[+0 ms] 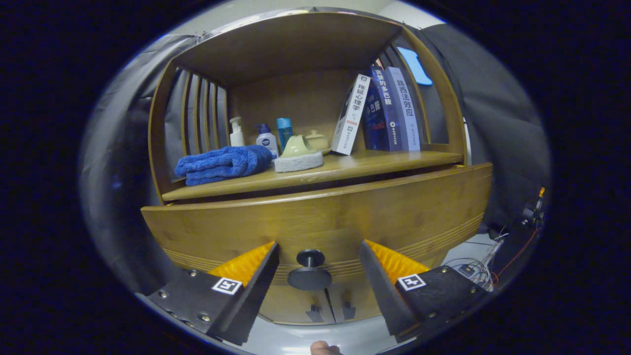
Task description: Pull open the drawer, take out the items inside it, and place them on the countertop above the cabinet.
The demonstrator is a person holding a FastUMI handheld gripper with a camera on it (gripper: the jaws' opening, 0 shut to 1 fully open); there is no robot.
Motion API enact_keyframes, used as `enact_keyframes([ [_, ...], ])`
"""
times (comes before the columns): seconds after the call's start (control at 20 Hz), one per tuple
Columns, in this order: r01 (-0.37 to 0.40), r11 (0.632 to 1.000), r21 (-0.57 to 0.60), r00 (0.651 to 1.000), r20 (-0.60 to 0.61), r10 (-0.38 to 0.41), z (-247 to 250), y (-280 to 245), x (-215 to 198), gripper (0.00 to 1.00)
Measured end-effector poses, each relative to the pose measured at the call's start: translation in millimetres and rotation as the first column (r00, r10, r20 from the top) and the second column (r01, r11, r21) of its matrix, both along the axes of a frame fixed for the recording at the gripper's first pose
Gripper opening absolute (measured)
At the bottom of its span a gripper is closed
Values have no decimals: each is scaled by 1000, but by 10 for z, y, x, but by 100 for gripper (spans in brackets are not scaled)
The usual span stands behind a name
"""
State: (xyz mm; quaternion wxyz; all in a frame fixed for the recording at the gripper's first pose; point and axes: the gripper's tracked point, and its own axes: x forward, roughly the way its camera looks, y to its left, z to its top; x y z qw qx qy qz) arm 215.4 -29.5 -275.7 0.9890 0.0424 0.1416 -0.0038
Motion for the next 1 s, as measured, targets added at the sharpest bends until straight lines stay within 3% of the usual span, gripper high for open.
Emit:
enact_keyframes([
  [0.7, -18, 1000, 0, 997, -70, 18, -41, 22, 425, 99],
  [0.85, -22, 997, -69, 998, -63, 18, -87, 25, 435, 99],
  [1.0, -60, 979, -193, 989, -146, 32, -343, 62, 329, 99],
])
